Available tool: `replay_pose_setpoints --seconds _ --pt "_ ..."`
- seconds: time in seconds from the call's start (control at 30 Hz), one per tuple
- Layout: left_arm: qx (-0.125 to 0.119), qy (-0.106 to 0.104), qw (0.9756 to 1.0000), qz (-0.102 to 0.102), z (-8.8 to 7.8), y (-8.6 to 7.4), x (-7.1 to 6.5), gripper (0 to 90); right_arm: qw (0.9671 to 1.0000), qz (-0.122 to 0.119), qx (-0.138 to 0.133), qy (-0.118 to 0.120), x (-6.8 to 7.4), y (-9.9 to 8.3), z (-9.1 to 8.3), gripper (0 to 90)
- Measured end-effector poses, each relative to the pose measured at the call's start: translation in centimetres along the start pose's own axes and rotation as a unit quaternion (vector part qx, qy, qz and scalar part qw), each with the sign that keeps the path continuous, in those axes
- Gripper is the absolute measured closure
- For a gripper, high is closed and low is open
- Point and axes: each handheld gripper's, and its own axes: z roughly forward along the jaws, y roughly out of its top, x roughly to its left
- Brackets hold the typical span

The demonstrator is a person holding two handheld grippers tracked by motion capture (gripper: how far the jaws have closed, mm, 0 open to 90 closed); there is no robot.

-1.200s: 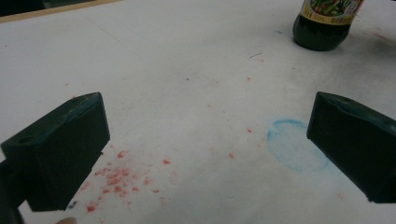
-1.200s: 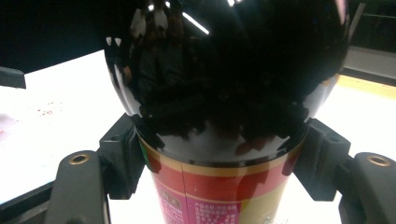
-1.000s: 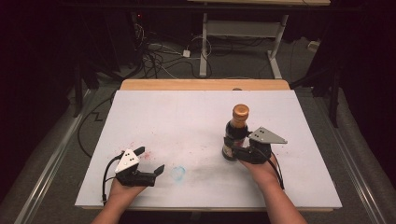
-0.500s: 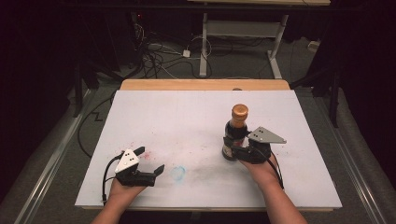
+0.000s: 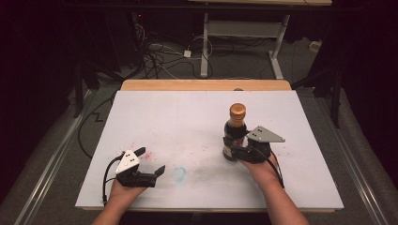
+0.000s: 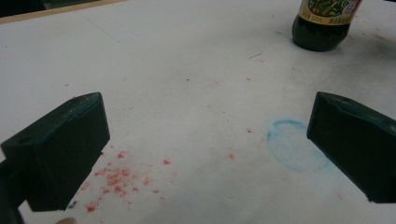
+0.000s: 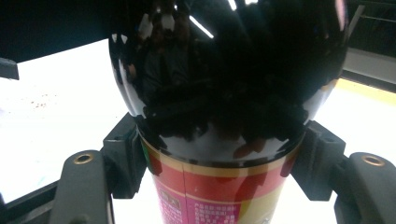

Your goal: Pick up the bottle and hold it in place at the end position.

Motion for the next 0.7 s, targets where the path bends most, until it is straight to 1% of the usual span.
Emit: replay_pose_setpoints --seconds 0.3,0.57,0.7 --pt "0.000 0.000 1.0000 0.001 0.0 0.0 0.0 0.0 1.0000 -0.002 -0.003 0.006 0.3 0.3 0.3 32.7" --pt "-0.001 -0.001 1.0000 0.001 -0.1 0.0 0.0 0.0 0.9999 -0.002 -0.011 0.009 0.6 1.1 0.3 32.6" --pt "-0.001 -0.001 1.0000 0.001 -0.1 0.0 0.0 0.0 0.9998 -0.001 -0.015 0.014 0.8 1.4 0.6 32.5"
